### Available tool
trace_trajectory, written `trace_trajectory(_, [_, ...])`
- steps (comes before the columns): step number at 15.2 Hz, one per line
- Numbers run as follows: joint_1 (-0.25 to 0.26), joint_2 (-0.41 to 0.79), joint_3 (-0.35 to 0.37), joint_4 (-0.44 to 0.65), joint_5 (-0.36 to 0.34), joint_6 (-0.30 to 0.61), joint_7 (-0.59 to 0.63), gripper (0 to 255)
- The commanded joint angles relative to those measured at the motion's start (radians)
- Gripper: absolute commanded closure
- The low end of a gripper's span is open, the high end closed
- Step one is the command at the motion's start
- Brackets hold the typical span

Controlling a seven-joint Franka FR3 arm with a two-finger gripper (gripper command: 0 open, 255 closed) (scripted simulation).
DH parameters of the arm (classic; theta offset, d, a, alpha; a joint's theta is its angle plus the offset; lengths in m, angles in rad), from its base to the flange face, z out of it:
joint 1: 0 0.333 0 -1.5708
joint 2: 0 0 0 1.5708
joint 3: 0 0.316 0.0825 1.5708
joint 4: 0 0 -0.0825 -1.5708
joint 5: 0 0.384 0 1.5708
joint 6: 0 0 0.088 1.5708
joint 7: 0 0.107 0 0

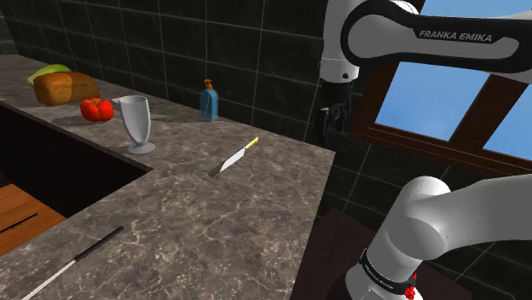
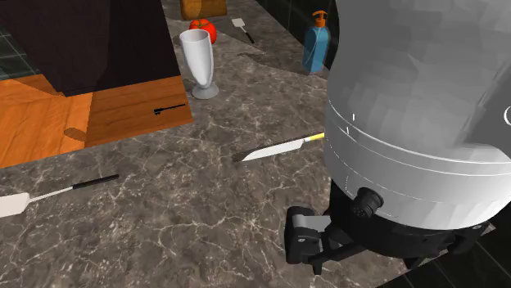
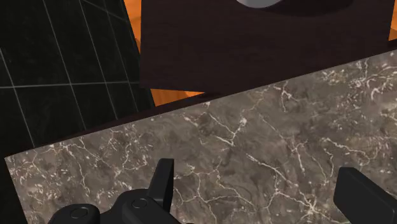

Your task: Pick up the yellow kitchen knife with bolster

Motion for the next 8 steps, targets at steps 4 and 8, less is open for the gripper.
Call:
trace_trajectory(4, [-0.025, 0.093, 0.036, 0.006, 0.047, 0.083, 0.121, 0])
trace_trajectory(8, [-0.060, 0.230, 0.077, 0.035, 0.097, 0.191, 0.275, 0])
